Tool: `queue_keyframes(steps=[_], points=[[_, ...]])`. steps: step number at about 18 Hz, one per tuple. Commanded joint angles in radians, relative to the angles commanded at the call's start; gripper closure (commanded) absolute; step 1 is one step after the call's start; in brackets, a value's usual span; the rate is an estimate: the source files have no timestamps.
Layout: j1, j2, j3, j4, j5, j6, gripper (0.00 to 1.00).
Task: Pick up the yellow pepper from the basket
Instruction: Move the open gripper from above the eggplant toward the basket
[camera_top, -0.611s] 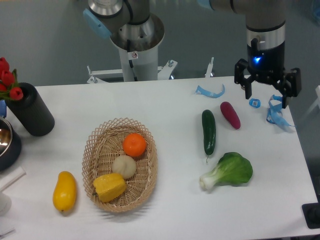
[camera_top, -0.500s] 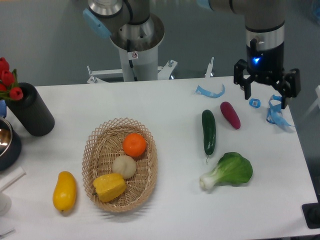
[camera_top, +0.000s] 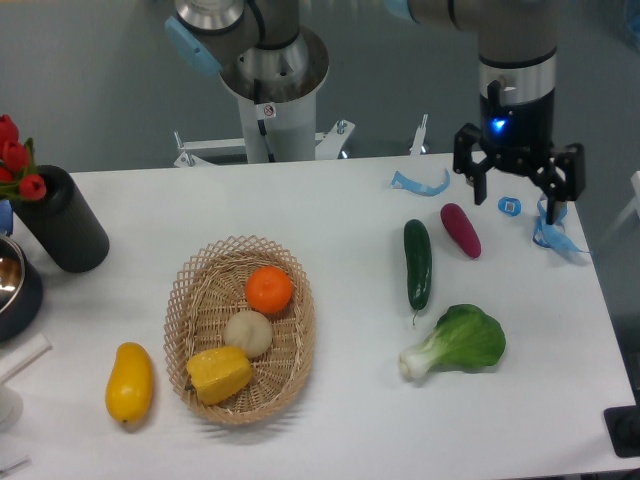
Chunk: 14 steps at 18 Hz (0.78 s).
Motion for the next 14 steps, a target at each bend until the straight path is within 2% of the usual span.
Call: queue_keyframes(steps=[9, 13, 14], points=[[-0.147, -0.029, -0.006, 0.045, -0.012, -0.256, 0.0], [-0.221, -0.064, -0.034, 0.126, -0.011, -0.262, 0.0], [-0.241, -0.078, -0.035, 0.131, -0.011, -0.264, 0.0]])
